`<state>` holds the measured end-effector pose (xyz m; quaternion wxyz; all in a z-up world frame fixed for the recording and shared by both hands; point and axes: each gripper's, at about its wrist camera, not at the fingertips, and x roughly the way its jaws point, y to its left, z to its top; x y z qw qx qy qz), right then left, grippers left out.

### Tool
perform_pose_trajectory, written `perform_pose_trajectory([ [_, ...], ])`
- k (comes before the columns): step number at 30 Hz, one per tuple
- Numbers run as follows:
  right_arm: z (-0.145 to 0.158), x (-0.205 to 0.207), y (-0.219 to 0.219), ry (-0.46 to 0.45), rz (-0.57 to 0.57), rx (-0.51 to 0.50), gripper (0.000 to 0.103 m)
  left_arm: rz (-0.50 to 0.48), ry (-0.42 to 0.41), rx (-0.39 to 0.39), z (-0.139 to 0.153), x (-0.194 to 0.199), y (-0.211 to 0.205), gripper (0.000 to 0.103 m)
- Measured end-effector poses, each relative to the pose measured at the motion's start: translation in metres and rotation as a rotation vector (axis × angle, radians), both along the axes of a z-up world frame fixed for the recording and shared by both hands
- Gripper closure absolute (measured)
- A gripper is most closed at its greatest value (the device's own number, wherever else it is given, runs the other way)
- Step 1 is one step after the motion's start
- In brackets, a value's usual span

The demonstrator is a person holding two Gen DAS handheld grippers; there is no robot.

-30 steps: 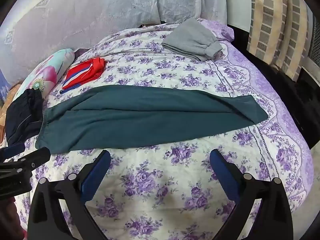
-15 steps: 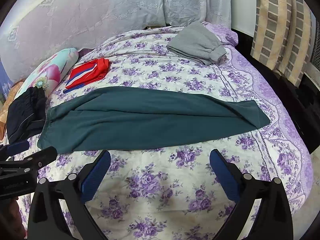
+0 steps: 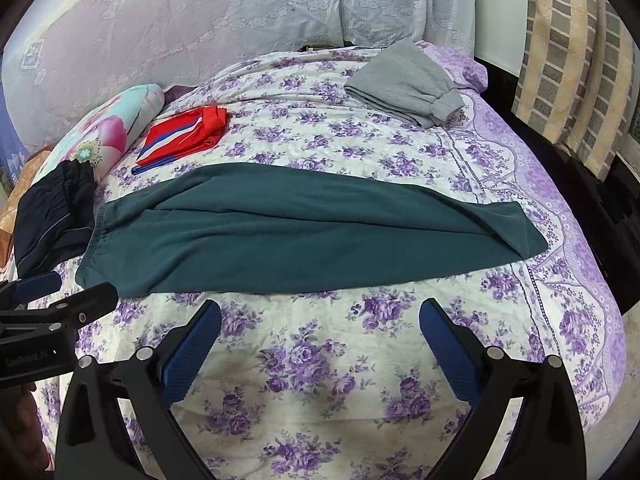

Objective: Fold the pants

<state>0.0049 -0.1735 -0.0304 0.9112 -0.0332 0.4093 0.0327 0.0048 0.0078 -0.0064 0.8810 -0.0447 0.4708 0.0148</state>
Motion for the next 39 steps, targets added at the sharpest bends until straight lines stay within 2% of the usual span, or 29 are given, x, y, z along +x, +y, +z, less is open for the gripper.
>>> perform_pose_trajectory([
  [2,-0.001,0.000,0.001,0.001,-0.002,0.001,0.004,-0.002,-0.017,-0.020,0.001,-0.001,0.001,0.005],
  [6,-0.002,0.000,0.000,0.002,-0.009,0.005,0.004,-0.007,0.000,-0.025,-0.002,0.000,0.002,0.005],
  [11,-0.003,0.001,-0.001,0.008,-0.016,0.010,0.004,-0.011,0.016,-0.102,-0.002,0.003,0.001,0.005],
  [23,-0.012,0.006,-0.001,0.035,-0.016,0.016,0.004,-0.018,0.003,-0.065,-0.003,0.008,-0.003,0.005],
  [27,-0.019,0.010,-0.004,0.052,-0.026,0.021,0.004,-0.023,0.033,-0.084,-0.010,0.015,0.002,0.005],
  [29,-0.023,0.012,-0.008,0.069,-0.037,0.030,0.004,-0.005,0.026,-0.120,-0.015,0.020,0.018,0.005],
  [31,-0.029,0.015,-0.012,0.085,-0.047,0.045,0.004,0.027,0.022,-0.119,-0.022,0.025,0.039,0.005],
  [33,-0.033,0.017,-0.016,0.096,-0.058,0.054,0.004,0.052,0.050,-0.122,-0.033,0.032,0.060,0.005],
  [36,-0.042,0.022,-0.023,0.113,-0.078,0.078,0.004,0.135,0.142,-0.140,-0.057,0.037,0.099,0.005],
  [39,-0.050,0.026,-0.033,0.135,-0.107,0.098,0.004,0.204,0.139,-0.178,-0.073,0.043,0.138,0.007],
])
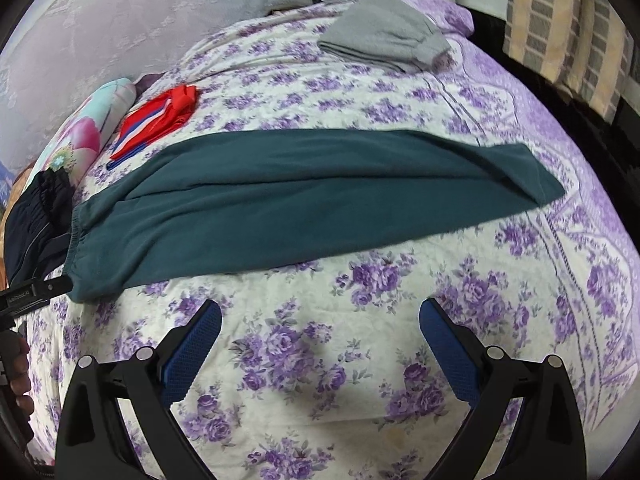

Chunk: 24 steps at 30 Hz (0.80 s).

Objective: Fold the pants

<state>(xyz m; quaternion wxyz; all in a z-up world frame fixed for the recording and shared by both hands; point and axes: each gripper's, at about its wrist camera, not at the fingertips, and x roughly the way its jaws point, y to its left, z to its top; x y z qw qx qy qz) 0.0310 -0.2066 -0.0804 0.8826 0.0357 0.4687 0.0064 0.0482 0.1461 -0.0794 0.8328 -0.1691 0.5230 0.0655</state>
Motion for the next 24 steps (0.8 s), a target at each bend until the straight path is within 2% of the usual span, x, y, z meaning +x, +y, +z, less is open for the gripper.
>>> perform_pose_trajectory([
  [1,-0.002,0.001,-0.003,0.005,-0.011,0.005,0.004,0.019,0.011,-0.015,-0.007,0.004,0.013,0.011],
  [2,-0.004,0.002,-0.007,0.011,-0.025,0.011,0.004,0.029,0.026,-0.028,-0.013,0.007,0.021,0.024],
  [3,-0.006,0.003,-0.011,0.016,-0.039,0.017,0.004,0.039,0.050,-0.041,-0.019,0.010,0.027,0.029],
  [5,-0.008,0.005,-0.021,0.024,-0.074,0.033,0.004,0.039,0.110,-0.089,-0.035,0.019,0.037,0.035],
  [9,-0.009,0.007,-0.039,0.021,-0.119,0.052,0.004,0.077,0.183,-0.105,-0.054,0.036,0.045,0.046],
  [10,-0.009,0.009,-0.047,0.021,-0.130,0.051,0.004,0.106,0.184,-0.108,-0.054,0.040,0.048,0.057],
  [11,-0.010,0.012,-0.055,0.020,-0.144,0.053,0.004,0.116,0.174,-0.093,-0.051,0.043,0.049,0.088],
  [12,-0.011,0.013,-0.065,0.019,-0.168,0.060,0.004,0.107,0.167,-0.073,-0.049,0.048,0.049,0.097],
  [18,-0.018,0.033,-0.158,-0.011,-0.405,0.205,0.004,0.060,0.113,-0.009,-0.020,0.057,0.031,0.098],
  [19,-0.022,0.041,-0.175,-0.003,-0.447,0.231,0.007,0.054,0.101,-0.030,-0.016,0.057,0.030,0.098],
  [21,-0.031,0.056,-0.194,0.014,-0.452,0.264,0.017,0.055,0.081,-0.046,-0.010,0.057,0.029,0.098],
  [23,-0.039,0.068,-0.201,0.032,-0.450,0.264,0.032,0.064,0.066,-0.051,-0.005,0.053,0.030,0.098],
  [24,-0.042,0.075,-0.204,0.038,-0.448,0.260,0.032,0.071,0.059,-0.055,-0.003,0.055,0.026,0.098],
])
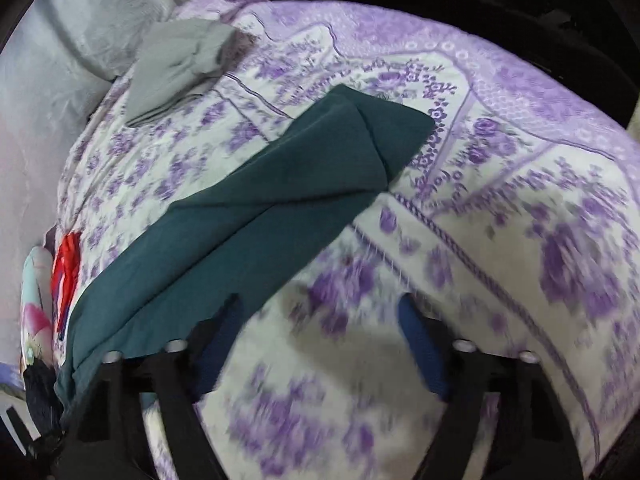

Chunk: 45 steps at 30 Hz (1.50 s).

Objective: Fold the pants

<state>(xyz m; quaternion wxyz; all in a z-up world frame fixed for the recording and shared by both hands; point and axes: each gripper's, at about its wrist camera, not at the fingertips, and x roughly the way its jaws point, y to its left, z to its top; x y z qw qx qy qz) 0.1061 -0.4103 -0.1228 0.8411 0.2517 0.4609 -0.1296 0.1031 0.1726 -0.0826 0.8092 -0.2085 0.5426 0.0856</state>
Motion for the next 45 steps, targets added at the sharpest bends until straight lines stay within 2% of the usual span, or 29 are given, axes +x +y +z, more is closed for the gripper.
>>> perform_pose_trajectory([
  [4,-0.004,0.030,-0.010,-0.018,-0.029,-0.033,0.032,0.043,-0.015,-0.017,0.008,-0.015,0.002,0.098],
  [6,-0.003,0.046,-0.013,-0.004,-0.034,-0.080,0.038,0.062,-0.027,-0.027,0.006,-0.016,0.002,0.098],
  [7,-0.001,0.047,-0.017,-0.006,-0.038,-0.085,0.058,0.079,-0.039,-0.038,0.005,-0.017,0.002,0.098],
  [8,0.001,0.049,-0.022,-0.018,-0.023,-0.054,0.092,0.102,-0.046,-0.055,0.005,-0.019,0.005,0.098],
  [9,0.003,0.050,-0.029,-0.022,-0.012,-0.009,0.098,0.114,-0.049,-0.061,0.004,-0.021,0.006,0.098],
  [10,0.009,0.047,-0.036,-0.030,-0.004,0.025,0.098,0.138,-0.052,-0.061,0.005,-0.022,0.009,0.098],
  [13,0.033,0.030,-0.043,-0.066,0.047,0.017,0.098,0.186,-0.068,-0.017,0.015,-0.033,0.018,0.098],
  [18,0.061,-0.003,-0.050,-0.066,0.098,0.000,0.098,0.198,-0.098,-0.027,0.036,-0.057,0.023,0.098],
  [21,0.051,-0.019,-0.059,0.015,0.107,-0.013,0.098,0.152,-0.096,0.021,0.045,-0.074,0.014,0.098],
  [22,0.039,-0.022,-0.062,0.057,0.105,-0.013,0.097,0.129,-0.062,0.036,0.038,-0.080,0.010,0.098],
  [23,0.027,-0.023,-0.066,0.116,0.091,-0.025,0.088,0.115,-0.034,0.036,0.030,-0.082,0.008,0.097],
  [24,0.021,-0.025,-0.069,0.161,0.062,-0.051,0.080,0.097,0.022,0.043,0.014,-0.085,0.006,0.095],
  [25,0.018,-0.028,-0.075,0.192,0.012,-0.077,0.059,0.088,0.070,0.075,0.004,-0.085,0.005,0.088],
  [26,0.023,-0.032,-0.079,0.173,-0.026,-0.084,0.052,0.079,0.130,0.126,-0.006,-0.086,0.006,0.082],
  [27,0.034,-0.035,-0.081,0.133,-0.053,-0.106,0.051,0.078,0.154,0.150,-0.008,-0.086,0.007,0.081],
  [29,0.052,-0.035,-0.077,0.064,-0.026,-0.126,0.051,0.109,0.128,0.184,0.003,-0.090,0.015,0.075],
  [30,0.063,-0.032,-0.071,0.018,0.013,-0.127,0.051,0.123,0.100,0.204,0.011,-0.091,0.018,0.059],
  [31,0.068,-0.029,-0.066,-0.001,0.047,-0.121,0.051,0.136,0.051,0.233,0.024,-0.091,0.021,0.047],
  [32,0.071,-0.023,-0.057,-0.012,0.097,-0.112,0.051,0.140,0.012,0.251,0.033,-0.090,0.021,0.045],
  [35,0.061,-0.003,-0.020,0.037,0.251,-0.147,0.051,0.105,-0.069,0.261,0.050,-0.075,0.012,0.033],
  [37,0.047,0.009,-0.001,0.115,0.340,-0.202,0.051,0.075,-0.081,0.241,0.051,-0.058,-0.001,0.032],
  [39,0.031,0.019,-0.001,0.187,0.332,-0.232,0.056,0.031,-0.080,0.206,0.042,-0.041,-0.017,0.031],
  [40,0.029,0.021,-0.006,0.195,0.307,-0.225,0.070,0.014,-0.071,0.198,0.034,-0.035,-0.026,0.031],
  [41,0.028,0.027,-0.011,0.197,0.302,-0.203,0.098,-0.003,-0.059,0.194,0.026,-0.029,-0.033,0.031],
  [42,0.033,0.032,-0.013,0.185,0.314,-0.217,0.102,-0.026,-0.044,0.194,0.019,-0.022,-0.042,0.031],
  [45,0.058,0.051,-0.016,0.126,0.331,-0.267,0.102,-0.077,-0.020,0.231,0.006,-0.018,-0.060,0.031],
])
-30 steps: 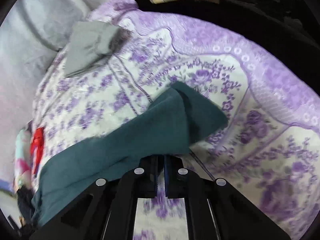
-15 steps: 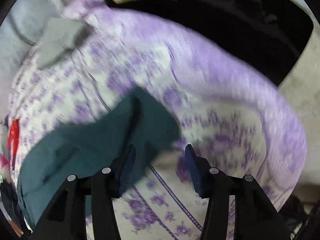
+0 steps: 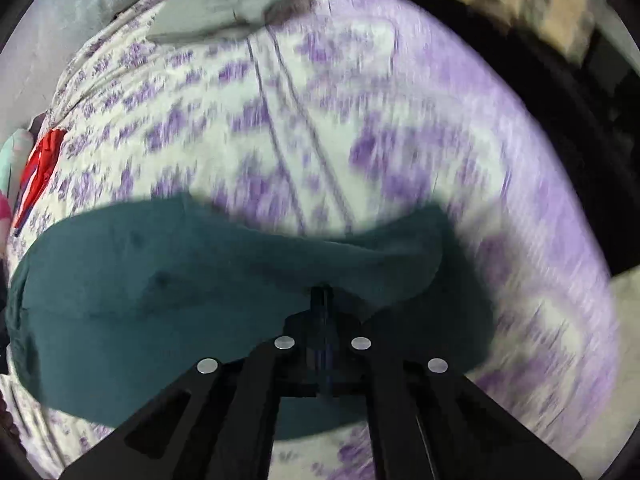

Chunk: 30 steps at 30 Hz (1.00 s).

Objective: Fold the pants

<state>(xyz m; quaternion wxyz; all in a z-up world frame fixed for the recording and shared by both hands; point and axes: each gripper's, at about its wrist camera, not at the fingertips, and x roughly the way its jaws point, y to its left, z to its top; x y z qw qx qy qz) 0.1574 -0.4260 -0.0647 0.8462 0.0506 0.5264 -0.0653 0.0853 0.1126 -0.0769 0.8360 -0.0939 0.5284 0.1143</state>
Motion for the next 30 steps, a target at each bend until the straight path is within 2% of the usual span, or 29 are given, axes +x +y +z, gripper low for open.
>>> perform_pose_trajectory([
  [1,0.017,0.013,-0.006,-0.043,-0.007,-0.008,0.102,-0.012,0.008,0.031,-0.005,0.000,-0.004,0.031],
  [4,0.044,0.053,-0.026,-0.120,-0.052,-0.044,0.102,-0.006,0.022,0.091,-0.008,0.007,-0.002,0.031],
  [5,0.049,0.065,-0.033,-0.158,-0.086,-0.075,0.101,-0.002,0.025,0.093,-0.008,0.011,-0.001,0.031],
  [6,0.051,0.081,-0.040,-0.203,-0.147,-0.175,0.096,0.000,0.022,0.094,-0.006,0.014,0.001,0.031],
  [7,0.050,0.092,-0.044,-0.193,-0.203,-0.266,0.068,-0.002,0.017,0.101,-0.002,0.018,0.004,0.031],
  [8,0.051,0.100,-0.043,-0.186,-0.225,-0.278,0.045,-0.010,0.012,0.115,0.001,0.021,0.005,0.031],
  [10,0.046,0.106,-0.037,-0.173,-0.146,-0.133,0.041,-0.053,-0.006,0.146,0.010,0.030,0.007,0.031],
  [11,0.041,0.106,-0.028,-0.148,-0.093,-0.112,0.033,-0.076,-0.013,0.149,0.014,0.034,0.009,0.031],
  [13,0.026,0.100,-0.010,-0.086,-0.019,-0.164,0.026,-0.121,-0.017,0.174,0.018,0.046,0.014,0.031],
  [16,0.008,0.080,0.001,-0.034,0.054,-0.065,0.025,-0.167,-0.008,0.200,0.017,0.067,0.025,0.031],
  [22,0.000,0.044,0.011,-0.026,0.054,0.017,0.021,-0.302,0.047,0.209,0.000,0.105,0.035,0.031],
  [24,-0.001,0.043,0.016,-0.027,0.058,0.025,0.021,-0.342,0.071,0.198,-0.007,0.116,0.039,0.038],
  [26,0.004,0.038,0.019,-0.039,0.063,0.024,0.021,-0.390,0.117,0.158,-0.017,0.128,0.045,0.063],
  [28,0.011,0.039,0.018,-0.052,0.070,0.012,0.021,-0.430,0.162,0.155,-0.028,0.138,0.049,0.068],
  [30,0.014,0.041,0.016,-0.052,0.078,-0.024,0.018,-0.474,0.196,0.149,-0.037,0.143,0.048,0.078],
])
